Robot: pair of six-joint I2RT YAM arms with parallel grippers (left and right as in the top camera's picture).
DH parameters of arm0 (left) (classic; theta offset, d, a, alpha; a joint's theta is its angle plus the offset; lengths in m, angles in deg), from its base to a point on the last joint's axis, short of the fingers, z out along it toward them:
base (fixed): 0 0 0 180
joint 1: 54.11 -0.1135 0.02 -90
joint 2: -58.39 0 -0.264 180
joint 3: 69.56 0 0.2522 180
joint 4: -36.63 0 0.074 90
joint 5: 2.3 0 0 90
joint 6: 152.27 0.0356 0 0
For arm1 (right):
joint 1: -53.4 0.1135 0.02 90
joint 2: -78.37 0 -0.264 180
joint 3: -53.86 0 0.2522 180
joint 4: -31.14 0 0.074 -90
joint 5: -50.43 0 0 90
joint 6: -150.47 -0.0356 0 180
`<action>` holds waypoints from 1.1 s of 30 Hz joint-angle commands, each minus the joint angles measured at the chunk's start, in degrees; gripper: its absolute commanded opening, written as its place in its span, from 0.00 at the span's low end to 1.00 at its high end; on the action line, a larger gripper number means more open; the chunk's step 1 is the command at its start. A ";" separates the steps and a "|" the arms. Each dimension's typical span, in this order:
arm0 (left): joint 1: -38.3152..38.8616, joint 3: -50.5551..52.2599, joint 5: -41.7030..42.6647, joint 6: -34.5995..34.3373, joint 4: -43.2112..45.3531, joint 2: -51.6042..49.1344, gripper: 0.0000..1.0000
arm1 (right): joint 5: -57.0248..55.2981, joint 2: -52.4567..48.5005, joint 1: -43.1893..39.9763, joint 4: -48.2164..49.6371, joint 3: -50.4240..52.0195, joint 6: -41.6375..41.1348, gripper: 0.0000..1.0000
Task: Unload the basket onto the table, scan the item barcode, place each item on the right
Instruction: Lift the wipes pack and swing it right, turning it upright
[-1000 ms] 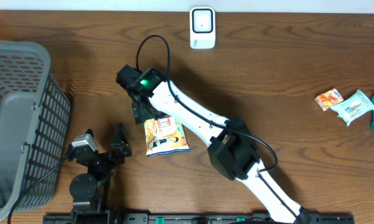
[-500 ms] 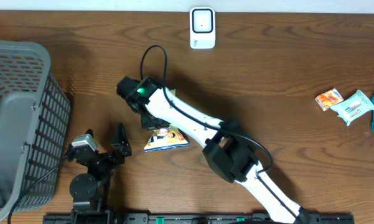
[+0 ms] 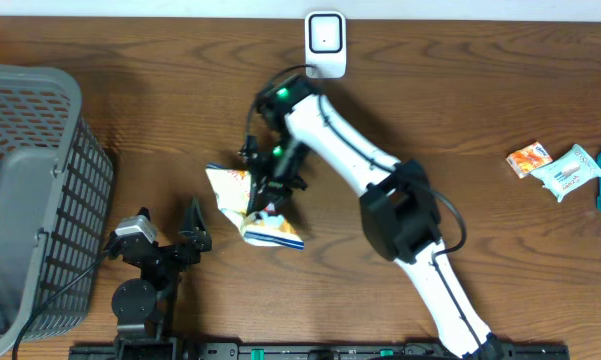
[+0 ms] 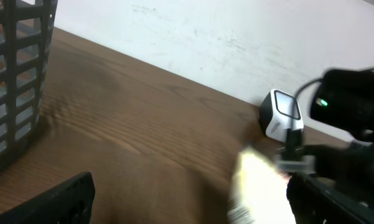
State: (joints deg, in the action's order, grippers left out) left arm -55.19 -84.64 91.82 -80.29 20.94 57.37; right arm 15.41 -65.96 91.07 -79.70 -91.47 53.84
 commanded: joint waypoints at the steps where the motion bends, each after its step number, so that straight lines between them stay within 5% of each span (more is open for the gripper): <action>1: -0.20 1.09 0.55 0.13 -1.66 0.31 0.97 | 16.57 2.36 -3.37 -0.44 -0.76 8.35 0.01; 10: -0.20 1.09 0.55 0.13 -1.66 0.31 0.97 | 24.65 2.36 -6.32 -0.42 -0.76 -3.43 0.01; 19: -0.20 1.09 0.55 0.13 -1.66 0.31 0.97 | 25.33 2.38 -6.47 -0.42 -0.76 14.25 0.01; 23: -0.20 1.09 0.55 0.13 -1.66 0.31 0.97 | 30.73 3.61 -6.54 -0.42 -0.76 33.09 0.01; 33: -0.20 1.09 0.55 0.13 -1.66 0.31 0.97 | 29.24 14.67 -7.15 -0.24 -0.76 54.97 0.01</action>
State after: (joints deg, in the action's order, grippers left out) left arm -55.19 -84.64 91.82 -80.29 20.91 57.37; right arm 41.53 -59.42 84.23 -79.89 -91.45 96.31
